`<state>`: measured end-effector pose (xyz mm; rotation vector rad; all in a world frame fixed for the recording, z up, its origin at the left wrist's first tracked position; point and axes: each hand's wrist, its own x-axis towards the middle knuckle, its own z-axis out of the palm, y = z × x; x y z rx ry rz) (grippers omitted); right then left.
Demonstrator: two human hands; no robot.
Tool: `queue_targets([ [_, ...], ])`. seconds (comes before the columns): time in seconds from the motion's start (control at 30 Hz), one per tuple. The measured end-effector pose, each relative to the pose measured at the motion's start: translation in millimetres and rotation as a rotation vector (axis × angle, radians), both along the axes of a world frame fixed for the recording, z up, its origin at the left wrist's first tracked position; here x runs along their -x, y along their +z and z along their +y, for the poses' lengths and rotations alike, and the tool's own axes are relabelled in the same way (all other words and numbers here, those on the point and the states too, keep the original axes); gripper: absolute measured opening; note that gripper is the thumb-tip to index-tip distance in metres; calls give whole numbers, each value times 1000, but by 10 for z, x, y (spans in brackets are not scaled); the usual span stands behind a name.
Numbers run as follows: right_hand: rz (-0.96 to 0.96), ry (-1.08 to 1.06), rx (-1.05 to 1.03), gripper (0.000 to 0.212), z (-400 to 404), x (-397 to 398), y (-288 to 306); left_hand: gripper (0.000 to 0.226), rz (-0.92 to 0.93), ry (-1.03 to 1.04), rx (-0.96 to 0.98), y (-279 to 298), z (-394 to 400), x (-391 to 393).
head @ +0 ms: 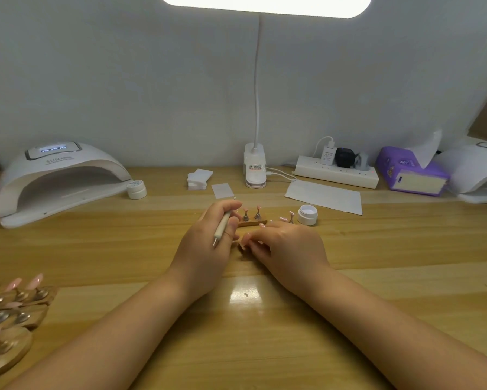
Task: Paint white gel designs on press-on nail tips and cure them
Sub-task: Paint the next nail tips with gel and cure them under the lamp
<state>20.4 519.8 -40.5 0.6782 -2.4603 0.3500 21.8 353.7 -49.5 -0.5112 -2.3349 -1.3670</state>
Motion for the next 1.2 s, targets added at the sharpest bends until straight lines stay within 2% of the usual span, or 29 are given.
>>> queue_targets([
  [0.07, 7, 5, 63, 8, 14, -22, 5, 22, 7, 22, -38, 5, -19, 14],
  [0.2, -67, 8, 66, 13, 42, -21, -3, 24, -13, 56, -152, 40, -29, 23],
  [0.4, -164, -62, 70, 17, 68, 42, -31, 21, 7, 77, -194, 57, -15, 17],
  [0.57, -336, -73, 374, 7, 163, 131, -23, 19, 66, 39, -225, 123, -4, -40],
  [0.73, -396, 34, 571, 13, 165, 152, -24, 13, 206, 12, -197, 149, 44, -95],
  [0.97, -339, 128, 553, 10, 145, 163, -47, 20, 263, 47, -266, 164, 112, -131],
  [1.1, -339, 148, 542, 11, 145, 149, -42, 31, 292, 26, -268, 150, 115, -142],
  [1.2, -358, 156, 545, 10, 145, 133, -40, 26, 288, 30, -269, 133, 129, -134],
])
